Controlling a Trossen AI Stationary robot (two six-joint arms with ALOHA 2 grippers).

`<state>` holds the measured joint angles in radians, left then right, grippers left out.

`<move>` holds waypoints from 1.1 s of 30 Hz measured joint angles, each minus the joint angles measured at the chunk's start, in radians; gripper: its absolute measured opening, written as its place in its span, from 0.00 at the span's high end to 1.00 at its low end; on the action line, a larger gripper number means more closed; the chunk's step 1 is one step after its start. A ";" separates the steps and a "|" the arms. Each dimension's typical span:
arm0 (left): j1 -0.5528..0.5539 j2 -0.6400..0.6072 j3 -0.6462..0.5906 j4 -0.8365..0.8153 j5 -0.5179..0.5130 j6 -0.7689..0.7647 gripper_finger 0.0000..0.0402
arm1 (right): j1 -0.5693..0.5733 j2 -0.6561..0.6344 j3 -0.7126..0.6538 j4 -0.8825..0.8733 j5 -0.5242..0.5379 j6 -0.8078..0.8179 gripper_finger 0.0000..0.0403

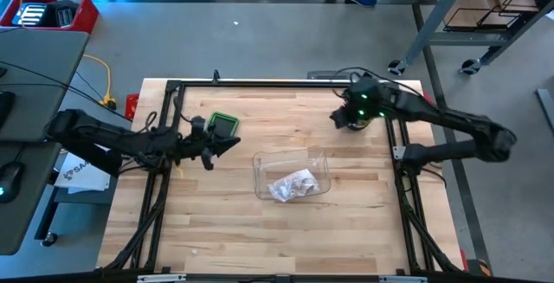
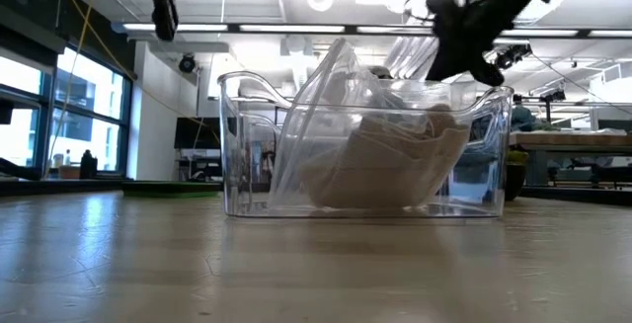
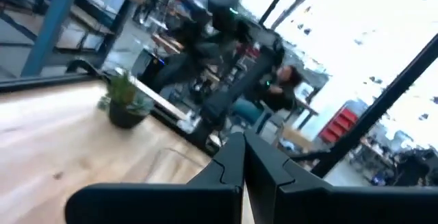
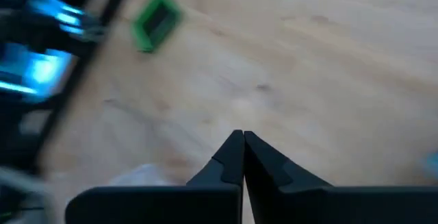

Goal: Roll bandage
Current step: Return to Home Position

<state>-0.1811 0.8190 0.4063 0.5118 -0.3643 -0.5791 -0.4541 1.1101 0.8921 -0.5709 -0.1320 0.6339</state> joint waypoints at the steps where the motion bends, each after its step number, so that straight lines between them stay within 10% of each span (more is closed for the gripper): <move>1: 0.015 -0.015 -0.037 0.035 0.013 0.009 1.00 | 0.001 -0.039 -0.032 0.031 -0.030 0.025 1.00; 12: 0.197 -0.204 -0.203 -0.205 0.388 0.144 1.00 | 0.044 -0.236 -0.065 0.081 0.150 0.015 1.00; 25: 0.207 -0.338 -0.395 -0.217 0.321 0.064 1.00 | 0.048 -0.321 -0.108 -0.039 0.235 -0.077 1.00; 33: 0.207 -0.335 -0.394 -0.292 0.275 -0.206 1.00 | 0.072 -0.554 -0.379 0.389 0.006 -0.067 1.00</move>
<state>0.0257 0.4840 0.0120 0.2199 -0.0892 -0.7847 -0.3821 0.5563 0.5134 -0.1823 -0.1262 0.5674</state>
